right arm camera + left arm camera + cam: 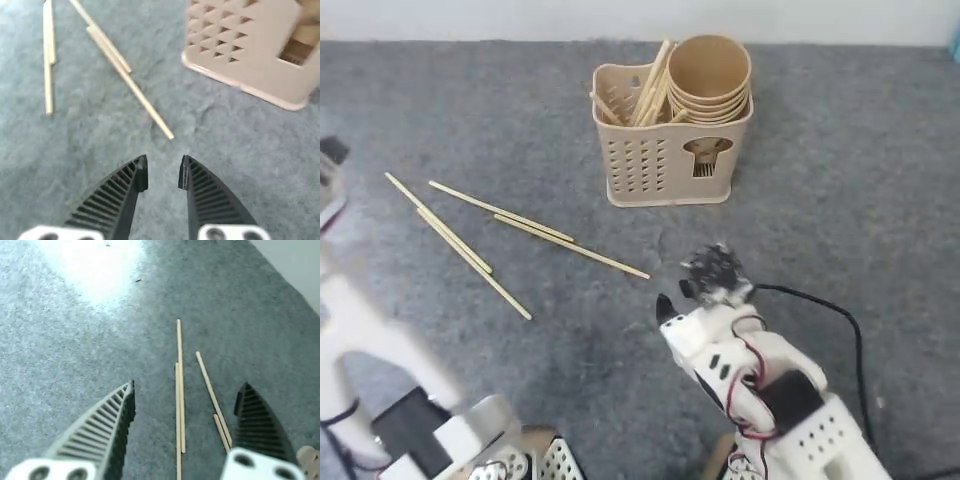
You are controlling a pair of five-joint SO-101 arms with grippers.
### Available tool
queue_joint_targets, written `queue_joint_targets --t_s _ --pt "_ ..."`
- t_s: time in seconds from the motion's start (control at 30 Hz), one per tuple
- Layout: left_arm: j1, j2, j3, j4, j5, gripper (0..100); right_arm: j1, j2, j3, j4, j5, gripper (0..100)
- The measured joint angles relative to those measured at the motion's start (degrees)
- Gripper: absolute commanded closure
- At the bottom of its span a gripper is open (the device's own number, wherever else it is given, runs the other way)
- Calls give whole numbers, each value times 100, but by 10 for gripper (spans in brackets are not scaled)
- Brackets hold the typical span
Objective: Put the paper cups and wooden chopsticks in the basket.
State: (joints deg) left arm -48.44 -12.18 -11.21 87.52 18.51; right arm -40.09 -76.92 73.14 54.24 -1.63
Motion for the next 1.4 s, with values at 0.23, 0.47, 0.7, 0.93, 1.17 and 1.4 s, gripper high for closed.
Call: queue_joint_targets --t_s 0.23,0.47,0.7,0.93,1.17,1.4 --pt "-1064 0 1512 -1495 35 695 -308 2303 -1486 -97 123 883" --pt "-2268 0 2233 -2602 44 695 -826 4782 -2813 -949 141 882" --pt "-3490 0 2936 -3982 62 695 -835 7903 -5187 -1152 360 881" --pt "-3965 0 3604 -5143 -132 695 -835 10989 -8651 44 677 825" --pt "-3965 0 3736 -5380 -176 695 -844 13574 -12818 1996 695 777" --pt "-3877 9 3965 -5407 -193 695 -949 15499 -16088 2752 985 839"
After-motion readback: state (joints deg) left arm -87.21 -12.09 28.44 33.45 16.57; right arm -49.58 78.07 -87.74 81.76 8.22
